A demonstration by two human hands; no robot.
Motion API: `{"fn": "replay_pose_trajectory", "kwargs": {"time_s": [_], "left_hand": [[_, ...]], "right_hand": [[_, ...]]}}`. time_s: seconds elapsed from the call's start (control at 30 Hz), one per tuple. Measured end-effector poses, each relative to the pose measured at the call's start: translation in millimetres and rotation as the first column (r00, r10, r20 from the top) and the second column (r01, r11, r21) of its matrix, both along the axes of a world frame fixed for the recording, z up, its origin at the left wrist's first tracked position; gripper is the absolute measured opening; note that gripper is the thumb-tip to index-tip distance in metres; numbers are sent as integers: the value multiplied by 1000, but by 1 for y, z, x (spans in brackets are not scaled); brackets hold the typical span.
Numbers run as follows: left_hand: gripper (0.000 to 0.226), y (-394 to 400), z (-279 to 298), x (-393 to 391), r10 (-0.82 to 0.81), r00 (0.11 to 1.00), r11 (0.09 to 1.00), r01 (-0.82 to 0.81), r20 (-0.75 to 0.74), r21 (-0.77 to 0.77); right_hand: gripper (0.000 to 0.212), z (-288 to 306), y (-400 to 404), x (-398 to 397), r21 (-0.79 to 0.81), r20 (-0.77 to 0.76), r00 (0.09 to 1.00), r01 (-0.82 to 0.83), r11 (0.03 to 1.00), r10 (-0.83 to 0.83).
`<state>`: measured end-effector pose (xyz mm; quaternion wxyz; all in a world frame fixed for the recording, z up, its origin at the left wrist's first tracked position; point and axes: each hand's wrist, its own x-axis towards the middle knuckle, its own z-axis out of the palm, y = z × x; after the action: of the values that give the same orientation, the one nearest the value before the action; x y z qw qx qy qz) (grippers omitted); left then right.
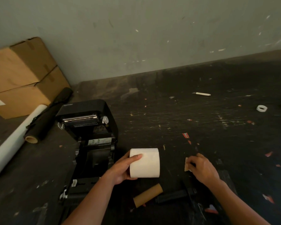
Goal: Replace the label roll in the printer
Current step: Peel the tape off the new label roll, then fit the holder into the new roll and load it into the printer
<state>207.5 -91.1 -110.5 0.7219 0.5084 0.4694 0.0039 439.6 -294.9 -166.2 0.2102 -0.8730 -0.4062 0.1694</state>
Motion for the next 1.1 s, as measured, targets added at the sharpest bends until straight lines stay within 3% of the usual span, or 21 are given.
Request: {"fn": "replay_pose_trajectory", "kwargs": {"time_s": [0.17, 0.3, 0.4, 0.5, 0.6, 0.73, 1.0, 1.1], "left_hand": [[79, -3, 4, 3, 12, 999, 1000, -12, -29, 15], [74, -8, 19, 7, 7, 998, 999, -5, -55, 35], [69, -15, 21, 9, 34, 998, 996, -30, -47, 83], [69, -27, 20, 9, 85, 996, 990, -84, 0, 109], [72, -35, 24, 6, 150, 987, 980, -156, 58, 121], [77, -37, 38, -5, 225, 963, 973, -231, 150, 20], [77, -55, 54, -38, 271, 941, 958, -243, 202, -155], [77, -58, 55, -55, 251, 936, 957, -202, 246, -208]], "right_hand": [[7, 5, 3, -1, -59, 15, 1000, 25, 998, -24], [12, 22, 5, -5, -101, -33, 998, 47, 994, -50], [14, 33, 4, -16, 164, -8, 993, 121, 979, -121], [18, 47, 7, -34, 434, -167, 974, 210, 876, -151], [40, 58, 15, -58, 394, -451, 888, 290, 872, -92], [59, 62, 19, -80, 322, -589, 808, 219, 921, 13], [24, 94, 21, -117, 422, -669, 717, 147, 895, 198], [30, 101, 17, -130, 421, -758, 622, 236, 876, 197]]}}
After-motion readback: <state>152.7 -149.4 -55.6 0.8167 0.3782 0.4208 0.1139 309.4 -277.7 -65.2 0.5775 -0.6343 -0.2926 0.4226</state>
